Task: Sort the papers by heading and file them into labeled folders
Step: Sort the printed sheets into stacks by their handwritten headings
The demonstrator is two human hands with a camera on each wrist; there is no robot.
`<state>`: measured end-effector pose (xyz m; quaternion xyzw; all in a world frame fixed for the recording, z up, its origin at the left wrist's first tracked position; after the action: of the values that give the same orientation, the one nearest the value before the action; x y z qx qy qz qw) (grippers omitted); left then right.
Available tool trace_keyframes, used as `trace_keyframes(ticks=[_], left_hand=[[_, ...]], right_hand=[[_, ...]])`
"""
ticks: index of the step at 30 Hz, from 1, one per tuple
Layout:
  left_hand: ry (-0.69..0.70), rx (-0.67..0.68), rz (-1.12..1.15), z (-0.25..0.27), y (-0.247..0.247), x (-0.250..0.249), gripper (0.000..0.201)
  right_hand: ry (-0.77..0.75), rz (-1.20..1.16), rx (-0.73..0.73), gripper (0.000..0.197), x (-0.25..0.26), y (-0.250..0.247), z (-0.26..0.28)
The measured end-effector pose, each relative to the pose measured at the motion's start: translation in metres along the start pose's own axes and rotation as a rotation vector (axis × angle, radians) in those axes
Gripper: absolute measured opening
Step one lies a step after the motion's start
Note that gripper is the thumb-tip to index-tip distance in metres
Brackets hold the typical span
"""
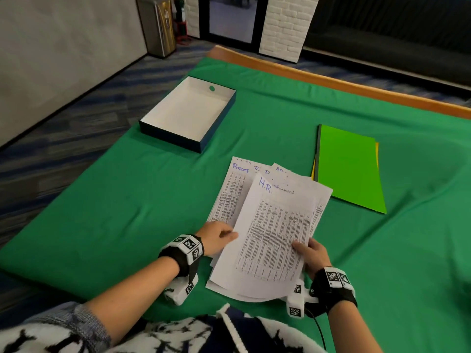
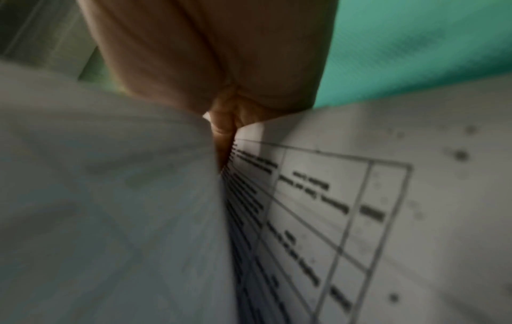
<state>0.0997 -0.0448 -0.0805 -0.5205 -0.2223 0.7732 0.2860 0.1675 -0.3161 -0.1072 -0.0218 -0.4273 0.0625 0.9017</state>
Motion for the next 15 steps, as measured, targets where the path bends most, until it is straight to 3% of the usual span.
trace_keyframes(ticks=[6,12,15], left_hand=[[-0.16,-0.321,-0.03,-0.015,-0.033,0.017,0.039],[-0.34,-0.339,0.023,-0.023,-0.034,0.03,0.066],[-0.343,-0.326,0.077,-0.025,-0.035,0.03,0.06]], right_hand=[[0.015,0.003,0.002,0.018,-0.002,-0.002,-0.005],[0.022,-0.017,-0.004,0.019,-0.001,-0.003,-0.004],[0.003,-0.016,-0.022,0.02,0.002,-0.006,-0.004]])
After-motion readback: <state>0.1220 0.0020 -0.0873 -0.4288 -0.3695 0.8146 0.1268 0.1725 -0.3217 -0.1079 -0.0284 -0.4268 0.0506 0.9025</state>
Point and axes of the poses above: each hand's wrist, its own z-axis away from the middle knuckle, its own y-axis out of the palm, x = y × z, the point moved 7 cm from there along -z, towards the middle knuckle
